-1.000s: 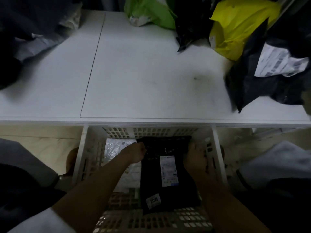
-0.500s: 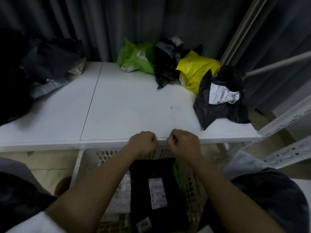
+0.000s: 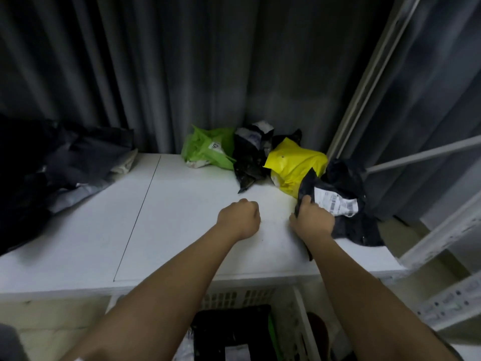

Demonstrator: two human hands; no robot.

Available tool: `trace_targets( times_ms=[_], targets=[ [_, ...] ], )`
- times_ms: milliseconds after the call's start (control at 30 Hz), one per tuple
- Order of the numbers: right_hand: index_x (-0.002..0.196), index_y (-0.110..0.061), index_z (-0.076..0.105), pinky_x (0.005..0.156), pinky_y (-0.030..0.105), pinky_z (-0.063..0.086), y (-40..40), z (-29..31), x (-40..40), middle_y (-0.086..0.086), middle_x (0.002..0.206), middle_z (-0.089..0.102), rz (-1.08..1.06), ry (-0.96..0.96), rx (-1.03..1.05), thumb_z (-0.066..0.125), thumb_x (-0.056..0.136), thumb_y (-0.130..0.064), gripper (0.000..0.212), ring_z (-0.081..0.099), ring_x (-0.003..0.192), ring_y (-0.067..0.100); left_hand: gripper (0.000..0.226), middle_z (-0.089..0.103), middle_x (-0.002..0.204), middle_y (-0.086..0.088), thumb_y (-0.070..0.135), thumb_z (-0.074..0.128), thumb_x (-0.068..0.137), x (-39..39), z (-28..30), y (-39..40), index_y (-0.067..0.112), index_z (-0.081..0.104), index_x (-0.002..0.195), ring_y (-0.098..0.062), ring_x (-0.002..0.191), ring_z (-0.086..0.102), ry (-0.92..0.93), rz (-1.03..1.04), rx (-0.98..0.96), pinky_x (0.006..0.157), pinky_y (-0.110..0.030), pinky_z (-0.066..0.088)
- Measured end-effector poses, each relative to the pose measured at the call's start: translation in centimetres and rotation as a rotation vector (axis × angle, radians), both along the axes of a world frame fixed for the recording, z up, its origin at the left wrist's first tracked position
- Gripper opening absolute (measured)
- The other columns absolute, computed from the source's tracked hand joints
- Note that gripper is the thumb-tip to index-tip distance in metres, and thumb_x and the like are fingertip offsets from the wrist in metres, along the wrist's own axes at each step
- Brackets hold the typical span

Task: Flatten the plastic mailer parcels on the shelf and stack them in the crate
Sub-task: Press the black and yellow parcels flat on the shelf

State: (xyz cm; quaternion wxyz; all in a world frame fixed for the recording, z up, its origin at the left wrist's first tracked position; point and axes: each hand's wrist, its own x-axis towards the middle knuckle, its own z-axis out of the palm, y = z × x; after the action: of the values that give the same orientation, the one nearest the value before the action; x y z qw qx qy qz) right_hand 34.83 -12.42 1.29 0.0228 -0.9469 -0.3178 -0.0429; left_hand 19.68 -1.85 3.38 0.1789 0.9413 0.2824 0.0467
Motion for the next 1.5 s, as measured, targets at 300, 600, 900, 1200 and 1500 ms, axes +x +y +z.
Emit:
trace_targets(
  times_ms=[300,600,900,1200,1500],
  targets=[
    [0.116,-0.007,0.046,0.074,0.032,0.043,0.6,2.4,-1.4,0.014,0.109,0.065,0.110,-0.065,0.001,0.049,0.091,-0.018,0.027,0.063,0.100,0.034,0.030,0.059,0.115,-0.004,0.026,0.035,0.100,-0.6,-0.6,0.8,0.014,0.060,0.112,-0.024,0.101,0.056,-0.114,0.046,-0.160,0.084,-0.034,0.047],
    [0.071,-0.022,0.052,0.061,0.028,0.034,1.5,4.4,-10.7,0.001,0.081,0.066,0.388,0.226,0.273,0.058,0.080,-0.022,0.011,0.061,0.084,0.026,0.043,0.055,0.127,-0.008,0.038,0.025,0.104,-4.6,0.6,0.6,0.013,0.052,0.126,-0.024,0.118,0.052,-0.377,0.166,-0.633,0.101,-0.036,0.039],
    [0.056,-0.027,0.049,0.056,0.026,0.036,6.4,2.3,-20.1,-0.007,0.058,0.056,0.634,0.491,0.312,0.062,0.080,-0.016,0.029,0.053,0.066,0.015,0.034,0.061,0.085,-0.011,0.036,0.044,0.100,-13.6,-0.4,3.9,0.006,0.059,0.090,-0.019,0.076,0.059,-0.504,0.479,-0.873,0.071,-0.031,0.054],
    [0.095,-0.016,0.071,0.088,0.036,0.043,6.7,1.5,-18.4,0.001,0.102,0.067,0.683,0.084,0.818,0.050,0.086,-0.027,0.026,0.056,0.100,0.023,0.027,0.053,0.073,-0.004,0.021,0.041,0.101,-17.9,-2.3,9.2,0.016,0.056,0.079,-0.019,0.064,0.047,-0.581,0.726,-0.735,0.058,-0.025,0.043],
    [0.151,-0.013,0.019,0.111,0.045,0.027,7.1,-3.5,-12.5,0.016,0.152,0.031,-0.071,0.772,0.585,0.033,0.102,-0.038,0.057,0.033,0.137,0.037,0.014,0.057,0.098,-0.010,0.014,0.037,0.099,-18.3,-3.3,12.1,0.009,0.050,0.099,-0.027,0.091,0.053,-0.466,0.811,-0.461,0.082,-0.034,0.042]
  ],
)
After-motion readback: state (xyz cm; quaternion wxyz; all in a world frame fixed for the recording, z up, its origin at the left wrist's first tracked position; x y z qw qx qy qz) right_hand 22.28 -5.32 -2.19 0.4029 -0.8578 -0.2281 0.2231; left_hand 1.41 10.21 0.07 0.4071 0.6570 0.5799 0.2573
